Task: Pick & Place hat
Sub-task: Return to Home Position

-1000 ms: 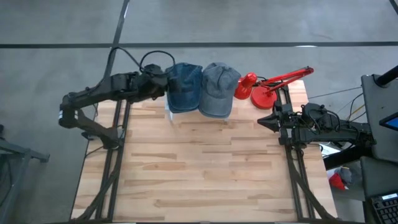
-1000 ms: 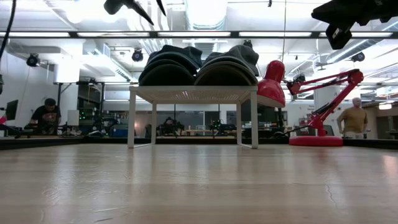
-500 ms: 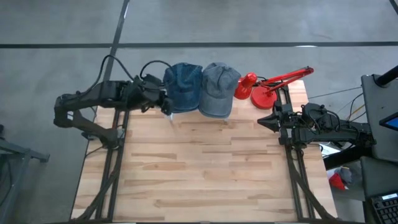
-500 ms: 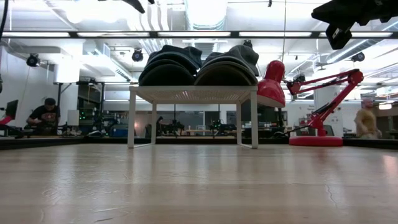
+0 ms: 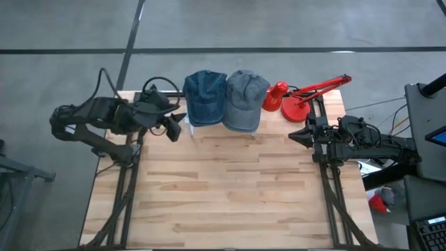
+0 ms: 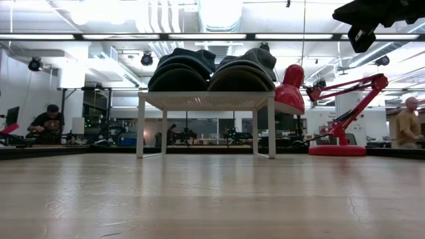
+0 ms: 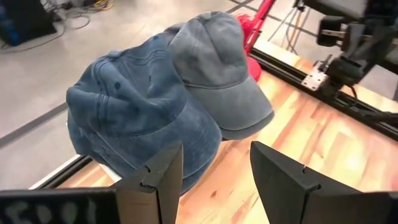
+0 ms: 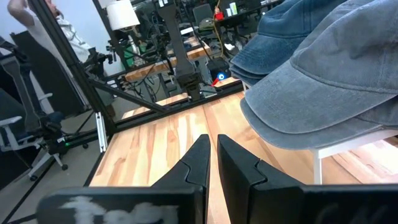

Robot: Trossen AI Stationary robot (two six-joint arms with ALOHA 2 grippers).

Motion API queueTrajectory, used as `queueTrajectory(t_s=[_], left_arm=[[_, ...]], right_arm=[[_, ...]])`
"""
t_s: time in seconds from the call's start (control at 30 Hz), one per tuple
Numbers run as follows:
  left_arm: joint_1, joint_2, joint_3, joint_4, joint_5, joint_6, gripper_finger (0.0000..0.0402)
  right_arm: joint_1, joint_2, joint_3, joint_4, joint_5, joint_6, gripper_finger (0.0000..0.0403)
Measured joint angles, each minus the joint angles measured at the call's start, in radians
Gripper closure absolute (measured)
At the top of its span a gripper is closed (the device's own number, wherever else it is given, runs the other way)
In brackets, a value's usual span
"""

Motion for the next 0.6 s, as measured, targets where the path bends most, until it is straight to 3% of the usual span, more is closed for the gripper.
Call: queueTrajectory(t_s=[0.27, 0.6], left_arm=[[-0.034, -0.075, -0.126, 0.127, 0.035, 0.076, 0.0221], [-0.034, -0.253, -0.525, 0.535, 0.173, 0.174, 0.022]], right_arm=[[0.0, 0.0, 0.0, 0.0, 0.0, 0.0, 0.0374], [0.0, 0.0, 0.0, 0.0, 0.0, 0.0, 0.0374]])
